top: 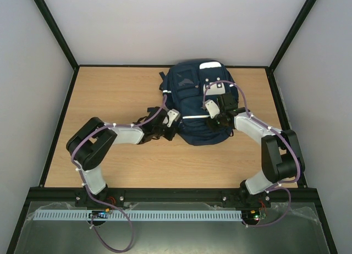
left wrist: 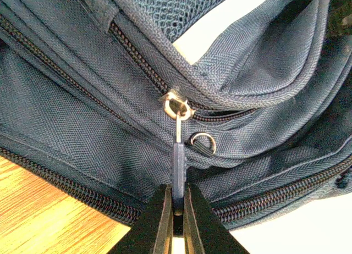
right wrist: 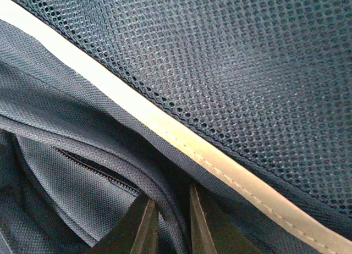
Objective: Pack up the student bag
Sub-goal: Zip the student bag at the center of the board.
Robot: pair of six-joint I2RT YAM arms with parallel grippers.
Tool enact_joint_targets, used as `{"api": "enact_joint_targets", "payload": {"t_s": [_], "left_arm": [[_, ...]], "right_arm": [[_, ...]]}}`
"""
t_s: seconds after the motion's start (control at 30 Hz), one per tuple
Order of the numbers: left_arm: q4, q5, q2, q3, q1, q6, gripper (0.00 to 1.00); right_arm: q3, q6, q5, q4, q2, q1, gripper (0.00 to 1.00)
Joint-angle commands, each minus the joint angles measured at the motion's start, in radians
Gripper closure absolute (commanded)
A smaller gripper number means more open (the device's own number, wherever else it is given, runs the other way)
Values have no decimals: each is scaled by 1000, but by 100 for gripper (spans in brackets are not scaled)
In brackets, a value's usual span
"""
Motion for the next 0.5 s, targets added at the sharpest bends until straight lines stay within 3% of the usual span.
{"api": "enact_joint_targets", "payload": {"t_s": [0.0, 0.47], "left_arm": [[-135, 15, -47, -15, -9, -6, 98], [-203, 40, 82, 130, -180, -20, 98]], "right_arm": [[-5, 13, -2, -50, 32, 0, 85], [-7, 13, -27, -66, 6, 1, 85]]}}
